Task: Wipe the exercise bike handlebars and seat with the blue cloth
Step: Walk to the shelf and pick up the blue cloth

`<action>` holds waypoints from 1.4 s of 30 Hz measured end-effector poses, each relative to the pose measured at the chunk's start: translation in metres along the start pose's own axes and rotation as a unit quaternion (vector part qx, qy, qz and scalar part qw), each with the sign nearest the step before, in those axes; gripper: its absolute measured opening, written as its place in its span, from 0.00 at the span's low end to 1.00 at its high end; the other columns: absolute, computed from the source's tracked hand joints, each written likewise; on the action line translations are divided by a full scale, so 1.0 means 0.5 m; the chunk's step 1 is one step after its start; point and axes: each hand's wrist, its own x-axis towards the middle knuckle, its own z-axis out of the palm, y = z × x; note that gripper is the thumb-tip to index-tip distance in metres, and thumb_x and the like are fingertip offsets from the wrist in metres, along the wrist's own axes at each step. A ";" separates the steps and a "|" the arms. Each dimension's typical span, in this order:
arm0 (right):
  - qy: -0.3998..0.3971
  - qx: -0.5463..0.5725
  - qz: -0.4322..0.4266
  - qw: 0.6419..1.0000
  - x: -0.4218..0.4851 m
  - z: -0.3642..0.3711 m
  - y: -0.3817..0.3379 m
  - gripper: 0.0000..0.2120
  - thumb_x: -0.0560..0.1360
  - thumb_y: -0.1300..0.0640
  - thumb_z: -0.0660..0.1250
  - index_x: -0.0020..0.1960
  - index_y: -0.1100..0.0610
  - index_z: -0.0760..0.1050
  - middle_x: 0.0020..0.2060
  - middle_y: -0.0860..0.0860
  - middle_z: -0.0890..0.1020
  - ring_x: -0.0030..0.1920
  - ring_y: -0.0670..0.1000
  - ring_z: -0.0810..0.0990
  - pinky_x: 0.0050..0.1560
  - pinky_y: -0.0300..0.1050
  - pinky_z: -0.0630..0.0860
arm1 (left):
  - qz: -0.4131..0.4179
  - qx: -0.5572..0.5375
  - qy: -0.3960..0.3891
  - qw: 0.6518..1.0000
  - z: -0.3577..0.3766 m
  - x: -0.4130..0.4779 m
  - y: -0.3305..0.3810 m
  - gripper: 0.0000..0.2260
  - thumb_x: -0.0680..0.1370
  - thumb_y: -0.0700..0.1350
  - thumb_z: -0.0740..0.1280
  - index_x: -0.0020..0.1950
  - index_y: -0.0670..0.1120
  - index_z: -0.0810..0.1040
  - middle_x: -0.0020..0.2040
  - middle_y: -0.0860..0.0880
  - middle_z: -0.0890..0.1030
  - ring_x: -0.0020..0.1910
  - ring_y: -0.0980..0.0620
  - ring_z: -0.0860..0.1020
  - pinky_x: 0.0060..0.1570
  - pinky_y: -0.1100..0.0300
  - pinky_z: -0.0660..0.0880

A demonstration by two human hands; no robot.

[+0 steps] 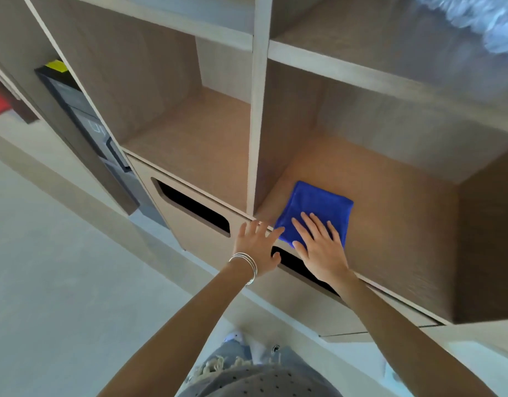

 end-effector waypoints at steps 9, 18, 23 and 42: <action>-0.048 0.089 0.027 0.994 0.000 -0.020 0.070 0.30 0.76 0.36 0.53 0.75 0.46 0.53 0.76 0.52 0.55 0.76 0.55 0.50 0.72 0.63 0.48 | -0.030 -0.031 0.030 0.999 0.016 -0.005 0.077 0.24 0.74 0.51 0.61 0.70 0.53 0.66 0.69 0.47 0.68 0.69 0.45 0.65 0.70 0.49 0.58; -0.080 0.036 0.003 0.996 0.074 -0.001 0.059 0.37 0.68 0.25 0.46 0.73 0.37 0.49 0.76 0.50 0.53 0.75 0.60 0.48 0.67 0.71 0.46 | -0.142 -0.003 0.027 0.990 0.001 -0.044 0.042 0.29 0.74 0.49 0.63 0.74 0.51 0.58 0.74 0.46 0.61 0.72 0.45 0.61 0.71 0.50 0.57; -0.006 0.029 -0.107 0.994 0.027 0.007 0.087 0.33 0.68 0.28 0.52 0.70 0.39 0.62 0.72 0.50 0.66 0.71 0.60 0.61 0.64 0.73 0.58 | -0.140 0.000 0.006 0.990 0.017 -0.071 0.053 0.28 0.74 0.48 0.61 0.74 0.51 0.58 0.75 0.47 0.60 0.73 0.46 0.59 0.71 0.51 0.56; 0.046 -0.128 -0.179 0.974 0.021 -0.025 -0.001 0.19 0.69 0.44 0.71 0.55 0.51 0.77 0.49 0.56 0.79 0.42 0.61 0.74 0.37 0.55 0.70 | -0.229 -0.044 0.014 0.972 0.075 -0.241 -0.003 0.26 0.76 0.50 0.60 0.74 0.52 0.58 0.75 0.48 0.60 0.74 0.46 0.59 0.73 0.51 0.56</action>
